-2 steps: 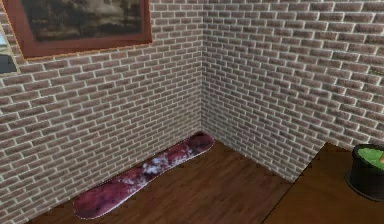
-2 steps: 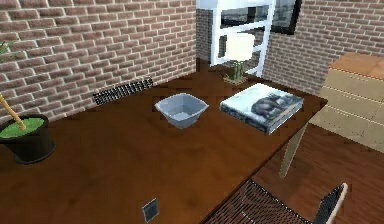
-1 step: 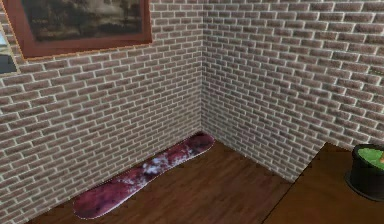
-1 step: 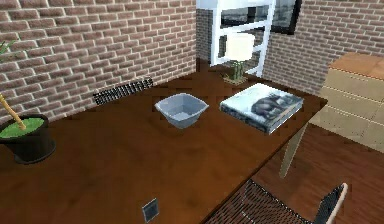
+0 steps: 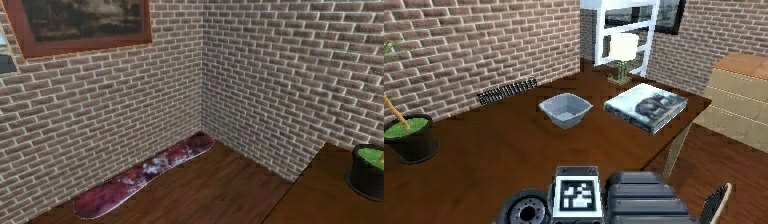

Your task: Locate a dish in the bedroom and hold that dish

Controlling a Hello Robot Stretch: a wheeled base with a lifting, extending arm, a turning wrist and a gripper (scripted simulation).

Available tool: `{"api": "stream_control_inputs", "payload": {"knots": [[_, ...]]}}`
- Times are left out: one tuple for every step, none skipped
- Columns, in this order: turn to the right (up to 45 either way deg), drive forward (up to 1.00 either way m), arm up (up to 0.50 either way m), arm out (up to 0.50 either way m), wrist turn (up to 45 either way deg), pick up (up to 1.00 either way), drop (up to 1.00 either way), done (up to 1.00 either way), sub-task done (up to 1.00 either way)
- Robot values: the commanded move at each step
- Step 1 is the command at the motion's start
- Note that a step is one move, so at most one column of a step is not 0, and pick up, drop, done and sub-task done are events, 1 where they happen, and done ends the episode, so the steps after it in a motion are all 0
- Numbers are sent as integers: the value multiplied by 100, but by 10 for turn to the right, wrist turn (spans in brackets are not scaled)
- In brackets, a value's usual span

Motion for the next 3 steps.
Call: {"api": "stream_control_inputs", "payload": {"knots": [[0, 0, 0, 50, 0, 0, 0, 0, 0], [0, 0, 0, 0, 450, 0, 0, 0, 0], [0, 0, 0, 0, 450, 0, 0, 0, 0]]}}
